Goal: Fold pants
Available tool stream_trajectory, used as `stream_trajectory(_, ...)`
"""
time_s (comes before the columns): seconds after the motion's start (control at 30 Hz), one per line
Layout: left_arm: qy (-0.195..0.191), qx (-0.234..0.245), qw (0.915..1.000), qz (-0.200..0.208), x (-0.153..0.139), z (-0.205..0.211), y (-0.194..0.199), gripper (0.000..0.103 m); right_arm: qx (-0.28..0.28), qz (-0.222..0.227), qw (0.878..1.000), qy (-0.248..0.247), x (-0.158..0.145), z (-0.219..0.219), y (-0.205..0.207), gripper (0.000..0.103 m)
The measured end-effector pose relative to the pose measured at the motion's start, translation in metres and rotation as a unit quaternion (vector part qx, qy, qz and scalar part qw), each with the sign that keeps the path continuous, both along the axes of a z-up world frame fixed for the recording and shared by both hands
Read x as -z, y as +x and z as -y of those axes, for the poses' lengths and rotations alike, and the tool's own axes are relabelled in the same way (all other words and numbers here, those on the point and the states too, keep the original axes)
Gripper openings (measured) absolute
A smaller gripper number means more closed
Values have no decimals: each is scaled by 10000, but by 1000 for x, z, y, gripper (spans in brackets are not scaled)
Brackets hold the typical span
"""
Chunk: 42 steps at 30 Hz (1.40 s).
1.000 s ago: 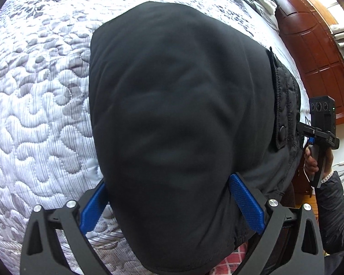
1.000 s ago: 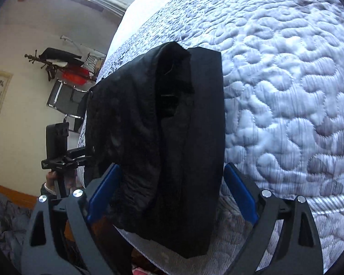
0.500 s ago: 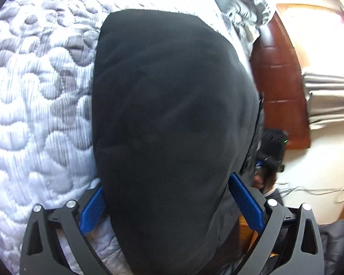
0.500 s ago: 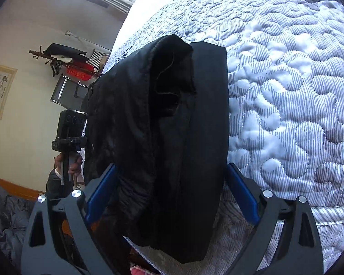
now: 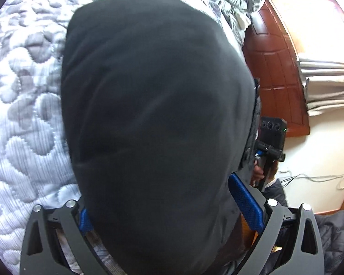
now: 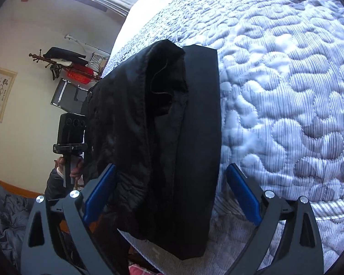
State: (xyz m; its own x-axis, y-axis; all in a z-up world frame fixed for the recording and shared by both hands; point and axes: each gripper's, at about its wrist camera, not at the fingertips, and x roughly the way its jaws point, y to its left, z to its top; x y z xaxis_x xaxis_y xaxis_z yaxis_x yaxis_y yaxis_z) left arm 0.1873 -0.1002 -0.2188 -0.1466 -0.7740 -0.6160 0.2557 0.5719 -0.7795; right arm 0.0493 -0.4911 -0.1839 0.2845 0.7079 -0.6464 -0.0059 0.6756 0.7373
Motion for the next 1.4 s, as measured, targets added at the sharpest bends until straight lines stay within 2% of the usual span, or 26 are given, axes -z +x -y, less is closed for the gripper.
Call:
stream_trajectory(0.17, -34, 110, 9999, -24, 3, -1, -2, 99, -59, -82, 9998, 193, 7, 3, 6, 101)
stream_trajectory(0.27, 33, 60, 10000, -12, 3, -6, -1, 99, -27, -203, 9988, 449, 19, 6, 10, 101)
stream_trajectory(0.37, 159, -111, 9998, 97, 0, 1, -6, 99, -52, -122, 9984, 542, 18, 9, 10, 101)
stream_trajectory(0.4, 203, -168, 9995, 161, -1, 2, -9, 99, -97, -48, 9985, 542, 16, 8, 9, 99)
stream_trajectory(0.43, 239, -201, 9993, 211, -1, 0, -9, 99, -166, 10, 9979, 633, 15, 4, 8, 92)
stream_trajectory(0.47, 285, -246, 9989, 268, -3, 1, -12, 96, -202, 46, 9970, 745, 12, -2, 9, 77)
stream_trajectory(0.53, 388, -365, 9981, 323, -5, -1, -14, 88, -181, 64, 9980, 602, 10, -4, 9, 72)
stream_trajectory(0.6, 342, -413, 9979, 374, -7, -3, -16, 78, -175, 142, 9981, 581, 6, -4, 8, 57)
stream_trajectory(0.7, 257, -564, 9972, 422, -11, -4, -18, 57, -171, 359, 9978, 521, -7, -9, 4, 42)
stream_trajectory(0.77, 215, -549, 9973, 431, -12, -4, -18, 40, -247, 499, 9978, 355, -19, -15, 3, 38)
stream_trajectory(0.97, 155, -621, 9959, 647, -17, -5, -23, 25, -314, 758, 9966, 79, -45, -26, 2, 33)
stream_trajectory(1.2, -268, -890, 9915, 908, -39, -21, -21, 23, -292, 1147, 9930, 26, -87, -41, 16, 32)
stream_trajectory(1.4, -343, -1023, 9825, 1520, -85, -36, 11, 24, -319, 1635, 9860, -6, -126, -50, 63, 32)
